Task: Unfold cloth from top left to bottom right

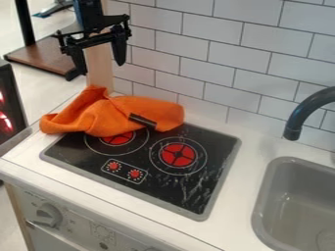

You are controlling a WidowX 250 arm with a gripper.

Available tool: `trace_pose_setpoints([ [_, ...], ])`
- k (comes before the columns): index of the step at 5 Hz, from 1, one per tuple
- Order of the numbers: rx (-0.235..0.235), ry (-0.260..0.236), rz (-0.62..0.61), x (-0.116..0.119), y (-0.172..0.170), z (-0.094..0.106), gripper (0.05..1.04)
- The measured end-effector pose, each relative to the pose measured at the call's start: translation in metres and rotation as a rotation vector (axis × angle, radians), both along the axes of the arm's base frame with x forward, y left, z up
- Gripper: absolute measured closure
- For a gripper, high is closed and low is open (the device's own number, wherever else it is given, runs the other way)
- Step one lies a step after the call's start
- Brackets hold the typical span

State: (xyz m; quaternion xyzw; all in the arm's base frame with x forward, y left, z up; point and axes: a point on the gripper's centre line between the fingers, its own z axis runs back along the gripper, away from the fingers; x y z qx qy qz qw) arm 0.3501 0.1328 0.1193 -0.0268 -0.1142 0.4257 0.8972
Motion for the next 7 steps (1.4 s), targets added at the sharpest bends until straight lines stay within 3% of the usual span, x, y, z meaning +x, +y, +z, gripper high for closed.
trace_pose_setpoints([
  [1, -0.021, 0.033, 0.003, -0.003, -0.003, -0.013, 0.085],
  [2, -0.086, 0.055, 0.057, -0.008, -0.018, -0.026, 0.085],
  [4, -0.08, 0.05, 0.15, -0.006, -0.036, -0.041, 0.085],
  [5, -0.071, 0.019, 0.21, 0.003, -0.051, -0.063, 0.085],
  [6, -0.097, -0.041, 0.292, 0.012, -0.051, -0.075, 0.085],
  [7, -0.083, -0.018, 0.311, 0.017, -0.052, -0.094, 0.085],
])
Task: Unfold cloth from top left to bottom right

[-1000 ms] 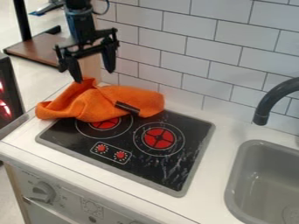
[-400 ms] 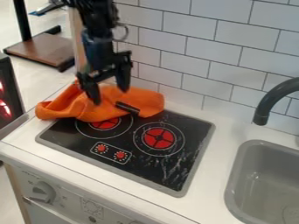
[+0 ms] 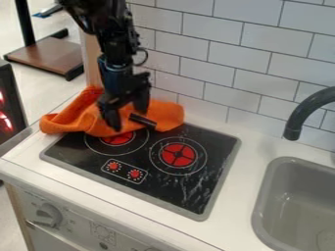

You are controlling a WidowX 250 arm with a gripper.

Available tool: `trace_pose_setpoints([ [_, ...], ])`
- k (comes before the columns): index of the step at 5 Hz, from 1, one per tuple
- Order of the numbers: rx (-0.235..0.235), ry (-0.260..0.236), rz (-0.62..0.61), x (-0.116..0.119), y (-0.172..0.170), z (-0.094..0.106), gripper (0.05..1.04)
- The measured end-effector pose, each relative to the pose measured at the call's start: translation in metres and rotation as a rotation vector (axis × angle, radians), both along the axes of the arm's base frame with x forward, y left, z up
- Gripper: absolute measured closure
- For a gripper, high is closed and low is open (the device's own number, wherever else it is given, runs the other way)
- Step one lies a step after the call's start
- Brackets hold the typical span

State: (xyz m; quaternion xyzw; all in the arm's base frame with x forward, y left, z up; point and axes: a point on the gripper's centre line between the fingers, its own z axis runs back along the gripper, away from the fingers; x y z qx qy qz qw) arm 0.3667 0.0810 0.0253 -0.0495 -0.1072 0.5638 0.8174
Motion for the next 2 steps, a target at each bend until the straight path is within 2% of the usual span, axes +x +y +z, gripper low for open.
trace_pose_setpoints([
  [1, 0.019, 0.008, -0.024, 0.0129, -0.0108, -0.0067, 0.085],
  [2, 0.031, 0.028, -0.025, 0.0159, -0.01, -0.0147, 0.085],
])
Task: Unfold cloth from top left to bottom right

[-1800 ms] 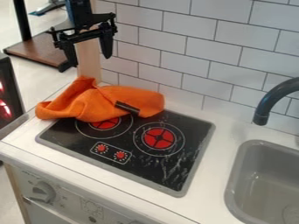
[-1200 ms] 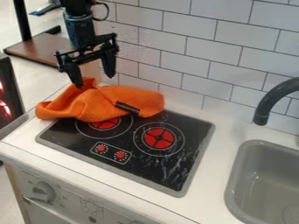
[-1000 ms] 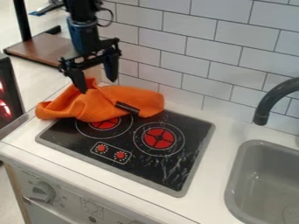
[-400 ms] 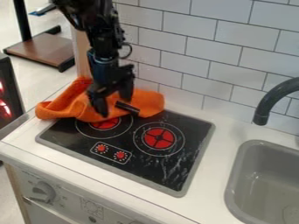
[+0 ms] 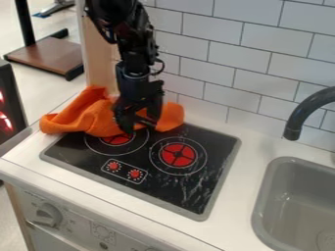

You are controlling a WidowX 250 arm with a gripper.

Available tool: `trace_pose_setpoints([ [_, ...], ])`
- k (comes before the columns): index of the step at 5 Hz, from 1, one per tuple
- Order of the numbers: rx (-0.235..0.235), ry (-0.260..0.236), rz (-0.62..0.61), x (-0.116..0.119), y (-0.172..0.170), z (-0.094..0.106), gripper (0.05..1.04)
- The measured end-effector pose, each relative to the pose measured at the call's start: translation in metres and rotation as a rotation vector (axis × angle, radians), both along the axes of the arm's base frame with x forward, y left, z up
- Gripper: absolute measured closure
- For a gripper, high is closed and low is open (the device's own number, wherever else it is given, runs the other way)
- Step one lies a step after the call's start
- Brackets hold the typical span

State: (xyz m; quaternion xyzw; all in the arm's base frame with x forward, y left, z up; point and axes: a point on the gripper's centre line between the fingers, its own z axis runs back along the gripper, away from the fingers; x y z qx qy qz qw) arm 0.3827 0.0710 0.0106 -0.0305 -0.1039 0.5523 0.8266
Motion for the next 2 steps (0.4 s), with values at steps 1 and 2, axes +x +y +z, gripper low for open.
trace_pose_setpoints([
  [1, -0.002, 0.002, 0.007, 0.0032, -0.0001, -0.0038, 0.085],
  [2, 0.005, 0.011, -0.003, 0.0077, -0.0056, -0.0083, 0.086],
])
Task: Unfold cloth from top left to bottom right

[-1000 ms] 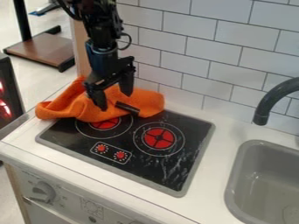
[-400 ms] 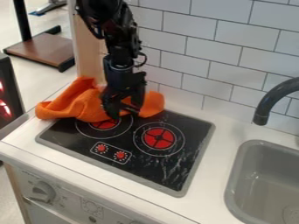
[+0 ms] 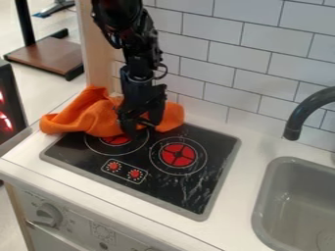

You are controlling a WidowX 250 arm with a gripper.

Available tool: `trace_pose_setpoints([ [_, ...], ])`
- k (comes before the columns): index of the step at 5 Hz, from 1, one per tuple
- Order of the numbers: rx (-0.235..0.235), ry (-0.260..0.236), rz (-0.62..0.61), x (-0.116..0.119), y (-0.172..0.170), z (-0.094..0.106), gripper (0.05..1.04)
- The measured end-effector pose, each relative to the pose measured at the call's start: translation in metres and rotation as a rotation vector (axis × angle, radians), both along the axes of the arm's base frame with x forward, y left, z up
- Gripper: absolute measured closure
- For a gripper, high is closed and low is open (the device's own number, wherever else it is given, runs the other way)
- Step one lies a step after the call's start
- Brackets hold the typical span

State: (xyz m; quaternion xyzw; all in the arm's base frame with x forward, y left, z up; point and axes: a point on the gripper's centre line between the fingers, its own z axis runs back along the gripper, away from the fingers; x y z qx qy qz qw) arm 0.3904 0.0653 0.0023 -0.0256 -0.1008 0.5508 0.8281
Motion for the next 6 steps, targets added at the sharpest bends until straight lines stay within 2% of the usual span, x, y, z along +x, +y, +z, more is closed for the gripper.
trace_pose_setpoints([
  [1, 0.016, 0.002, 0.011, 0.003, -0.001, -0.003, 0.148],
  [2, 0.075, -0.001, 0.008, 0.006, -0.007, -0.006, 0.455],
  [3, 0.074, -0.015, 0.008, 0.008, -0.01, -0.006, 0.748],
  [4, 0.06, -0.018, 0.019, 0.009, -0.011, -0.006, 0.921],
  [5, 0.032, -0.012, 0.011, 0.008, -0.015, -0.006, 1.014],
  [6, 0.003, 0.0, 0.008, 0.004, -0.016, -0.001, 1.033],
])
